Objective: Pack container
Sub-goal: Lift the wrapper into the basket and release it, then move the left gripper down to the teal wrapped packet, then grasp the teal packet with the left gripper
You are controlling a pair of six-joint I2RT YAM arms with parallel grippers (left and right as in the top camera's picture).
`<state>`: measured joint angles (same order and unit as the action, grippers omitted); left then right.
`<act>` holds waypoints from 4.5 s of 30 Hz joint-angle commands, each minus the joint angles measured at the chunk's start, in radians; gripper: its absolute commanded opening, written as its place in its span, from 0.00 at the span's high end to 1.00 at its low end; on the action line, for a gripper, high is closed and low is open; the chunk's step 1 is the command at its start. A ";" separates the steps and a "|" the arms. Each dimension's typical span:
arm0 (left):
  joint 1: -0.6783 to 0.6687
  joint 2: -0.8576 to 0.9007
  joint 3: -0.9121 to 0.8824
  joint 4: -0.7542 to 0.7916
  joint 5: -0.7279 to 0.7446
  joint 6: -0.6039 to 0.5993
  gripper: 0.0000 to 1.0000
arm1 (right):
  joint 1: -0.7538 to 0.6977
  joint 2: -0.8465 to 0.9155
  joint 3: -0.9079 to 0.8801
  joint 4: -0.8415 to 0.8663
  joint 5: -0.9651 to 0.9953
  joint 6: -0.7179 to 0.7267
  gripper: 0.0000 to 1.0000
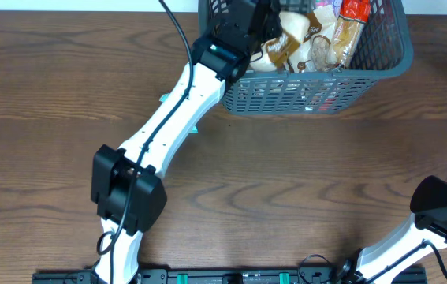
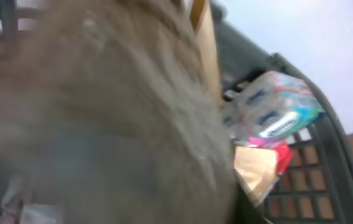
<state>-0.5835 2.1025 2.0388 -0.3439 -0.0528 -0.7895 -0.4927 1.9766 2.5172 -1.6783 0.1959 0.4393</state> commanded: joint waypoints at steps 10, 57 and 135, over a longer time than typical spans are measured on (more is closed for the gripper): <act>0.006 -0.013 0.017 0.006 -0.011 0.034 0.40 | -0.014 -0.002 -0.003 0.003 0.014 -0.010 0.01; 0.276 -0.331 -0.190 -0.871 -0.079 0.294 0.01 | -0.014 -0.002 -0.003 0.002 0.014 -0.010 0.01; 0.225 -0.043 -0.619 -0.254 -0.072 0.148 0.01 | -0.014 -0.002 -0.003 0.003 0.014 -0.010 0.01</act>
<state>-0.3672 2.0575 1.4212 -0.6025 -0.1188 -0.6506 -0.4927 1.9766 2.5172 -1.6779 0.1986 0.4393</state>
